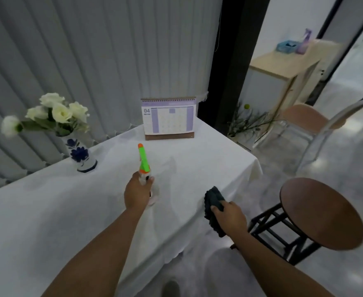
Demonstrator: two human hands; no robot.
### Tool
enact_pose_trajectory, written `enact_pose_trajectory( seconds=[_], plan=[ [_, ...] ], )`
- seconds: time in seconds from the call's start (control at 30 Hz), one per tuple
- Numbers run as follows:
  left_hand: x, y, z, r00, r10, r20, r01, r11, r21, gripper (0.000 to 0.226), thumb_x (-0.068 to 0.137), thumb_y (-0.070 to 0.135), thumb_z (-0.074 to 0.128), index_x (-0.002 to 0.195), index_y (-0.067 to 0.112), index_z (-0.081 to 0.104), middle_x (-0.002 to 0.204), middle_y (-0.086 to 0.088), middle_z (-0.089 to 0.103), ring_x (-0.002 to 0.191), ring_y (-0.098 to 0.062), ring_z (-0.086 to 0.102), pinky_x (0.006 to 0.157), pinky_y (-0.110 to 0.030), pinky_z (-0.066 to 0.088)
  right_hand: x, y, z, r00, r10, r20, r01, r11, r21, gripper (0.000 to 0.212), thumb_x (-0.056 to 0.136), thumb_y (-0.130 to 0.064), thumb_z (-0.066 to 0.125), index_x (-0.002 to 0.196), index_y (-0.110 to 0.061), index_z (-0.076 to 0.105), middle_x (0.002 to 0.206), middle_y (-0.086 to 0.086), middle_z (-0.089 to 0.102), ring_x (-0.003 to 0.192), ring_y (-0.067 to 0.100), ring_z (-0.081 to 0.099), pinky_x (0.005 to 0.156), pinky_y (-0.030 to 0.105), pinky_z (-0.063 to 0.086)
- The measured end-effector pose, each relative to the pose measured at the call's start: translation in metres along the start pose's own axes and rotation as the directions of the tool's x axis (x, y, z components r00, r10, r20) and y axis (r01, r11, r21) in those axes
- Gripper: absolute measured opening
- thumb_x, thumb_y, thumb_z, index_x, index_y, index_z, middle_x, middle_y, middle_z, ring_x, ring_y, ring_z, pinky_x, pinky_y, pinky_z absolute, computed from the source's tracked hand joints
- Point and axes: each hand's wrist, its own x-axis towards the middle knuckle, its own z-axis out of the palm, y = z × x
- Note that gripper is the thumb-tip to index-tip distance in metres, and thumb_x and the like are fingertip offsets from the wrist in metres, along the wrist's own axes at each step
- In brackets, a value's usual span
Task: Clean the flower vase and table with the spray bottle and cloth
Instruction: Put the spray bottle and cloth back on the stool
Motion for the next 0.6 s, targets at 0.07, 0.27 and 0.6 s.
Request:
enact_pose_trajectory(
  seconds=[0.07, 0.27, 0.6],
  plan=[
    [0.005, 0.008, 0.008, 0.997, 0.049, 0.064, -0.048, 0.999, -0.025, 0.028, 0.087, 0.037, 0.067, 0.109, 0.020, 0.061, 0.096, -0.010, 0.072, 0.091, -0.030, 0.066, 0.074, -0.032, 0.047, 0.006, 0.010, -0.004, 0.999, 0.037, -0.015, -0.037, 0.999, 0.013, 0.040, 0.091, -0.049, 0.048, 0.116, -0.021, 0.063, 0.101, 0.005, 0.060, 0.090, 0.023, 0.061, 0.082, 0.039, 0.053],
    [0.007, 0.041, 0.055, 0.957, 0.189, 0.221, -0.168, 0.980, -0.109, 0.012, 0.087, 0.038, 0.067, 0.095, 0.034, 0.059, 0.084, 0.008, 0.066, 0.081, -0.015, 0.061, 0.064, -0.025, 0.040, 0.017, 0.043, -0.021, 0.974, 0.179, -0.142, -0.174, 0.984, 0.046, 0.039, 0.092, -0.045, 0.049, 0.111, -0.015, 0.065, 0.100, 0.009, 0.059, 0.091, 0.026, 0.059, 0.081, 0.037, 0.051],
    [-0.053, 0.149, 0.207, 0.702, 0.421, 0.574, -0.363, 0.905, -0.220, 0.016, 0.084, 0.047, 0.067, 0.090, 0.037, 0.056, 0.075, 0.017, 0.061, 0.069, -0.003, 0.055, 0.058, -0.016, 0.037, 0.010, 0.166, -0.086, 0.778, 0.553, -0.297, -0.513, 0.833, 0.205, 0.037, 0.092, -0.045, 0.048, 0.112, -0.017, 0.064, 0.108, 0.007, 0.057, 0.073, 0.020, 0.050, 0.064, 0.029, 0.042]
  ],
)
